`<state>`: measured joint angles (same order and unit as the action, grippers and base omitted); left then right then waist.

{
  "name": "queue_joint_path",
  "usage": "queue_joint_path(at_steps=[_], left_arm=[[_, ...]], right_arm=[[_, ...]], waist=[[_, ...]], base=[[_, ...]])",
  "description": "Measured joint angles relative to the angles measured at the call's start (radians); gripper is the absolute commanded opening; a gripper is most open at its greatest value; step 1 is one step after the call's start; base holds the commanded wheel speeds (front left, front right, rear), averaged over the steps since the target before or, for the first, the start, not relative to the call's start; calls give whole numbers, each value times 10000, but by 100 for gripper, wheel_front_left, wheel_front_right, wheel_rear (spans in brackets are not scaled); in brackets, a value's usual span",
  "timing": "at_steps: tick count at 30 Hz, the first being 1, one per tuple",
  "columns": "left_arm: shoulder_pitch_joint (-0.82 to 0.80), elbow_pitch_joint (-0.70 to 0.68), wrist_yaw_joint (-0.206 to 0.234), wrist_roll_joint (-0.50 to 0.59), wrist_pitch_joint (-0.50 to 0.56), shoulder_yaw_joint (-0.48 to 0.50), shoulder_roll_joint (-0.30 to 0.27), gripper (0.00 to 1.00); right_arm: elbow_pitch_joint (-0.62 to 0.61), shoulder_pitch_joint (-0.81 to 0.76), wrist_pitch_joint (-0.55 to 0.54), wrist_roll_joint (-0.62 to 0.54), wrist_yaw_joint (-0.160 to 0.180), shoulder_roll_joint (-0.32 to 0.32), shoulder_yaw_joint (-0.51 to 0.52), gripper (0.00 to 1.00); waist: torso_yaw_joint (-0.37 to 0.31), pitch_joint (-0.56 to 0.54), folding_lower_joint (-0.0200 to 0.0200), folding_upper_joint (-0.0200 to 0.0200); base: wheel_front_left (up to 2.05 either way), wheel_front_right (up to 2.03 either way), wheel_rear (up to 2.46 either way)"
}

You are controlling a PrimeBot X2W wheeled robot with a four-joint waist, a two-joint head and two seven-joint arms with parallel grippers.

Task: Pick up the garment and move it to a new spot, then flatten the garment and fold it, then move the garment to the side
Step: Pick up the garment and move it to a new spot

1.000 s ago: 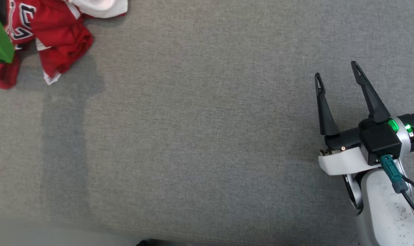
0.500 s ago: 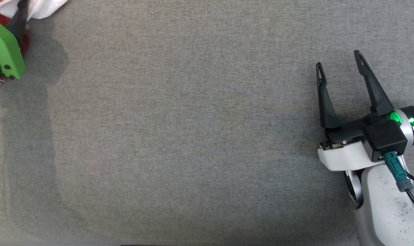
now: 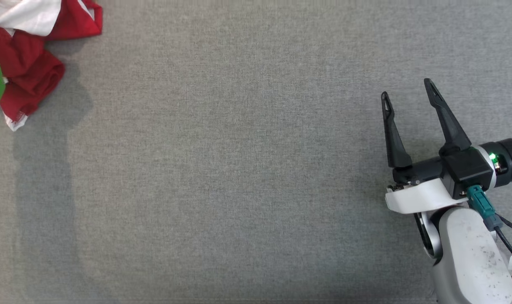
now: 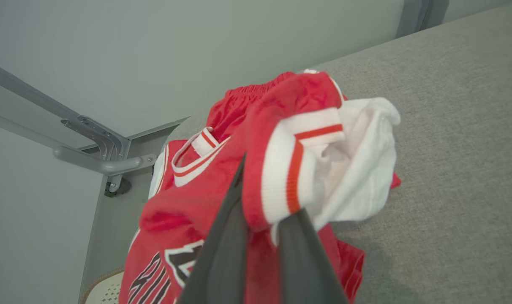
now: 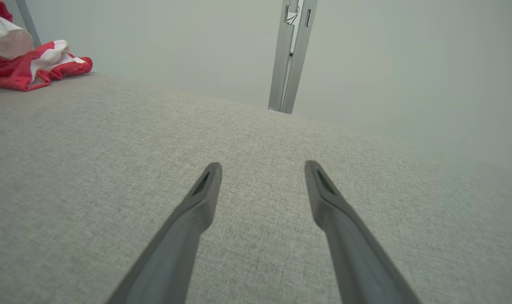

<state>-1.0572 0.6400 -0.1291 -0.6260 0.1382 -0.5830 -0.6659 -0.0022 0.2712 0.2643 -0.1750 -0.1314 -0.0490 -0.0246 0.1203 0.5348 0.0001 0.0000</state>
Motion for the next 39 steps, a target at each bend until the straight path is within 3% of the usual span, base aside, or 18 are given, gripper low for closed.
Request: queue_joint_path(at_steps=[7,15,18,22,30,39], left_arm=[[-175,-823,0,71,370,-347,-261,0],[-570,-2522,0,94,1250,-1166,-25,0],[-848,-3062,0,-46,1390,-1290,391,0],[-1154,-3636,117,-420,1310,-1275,1365,0],[-1567,-4353,1097,-830,-159,-844,3521,0],[1723,-2708,2153,-1244,-2349,-573,4048,0]], right_arm=[[575,-526,0,773,0,-4,42,100],[1026,-1356,0,1281,0,-6,389,100],[1116,-1595,0,1331,0,-4,508,100],[1172,-1783,0,1446,0,-4,614,100],[1104,-1757,0,1726,0,-8,704,100],[999,-1267,0,1902,0,-10,907,100]], waist=[[-255,-1371,0,0],[-821,-3069,-1,0],[-1164,-3616,-1,0],[-1799,-4108,-1,0],[-3127,-4390,-1,1],[-3644,-3545,-1,1]], base=[[0,0,0],[0,0,0],[0,0,0],[0,0,0],[0,0,0],[0,0,0]])
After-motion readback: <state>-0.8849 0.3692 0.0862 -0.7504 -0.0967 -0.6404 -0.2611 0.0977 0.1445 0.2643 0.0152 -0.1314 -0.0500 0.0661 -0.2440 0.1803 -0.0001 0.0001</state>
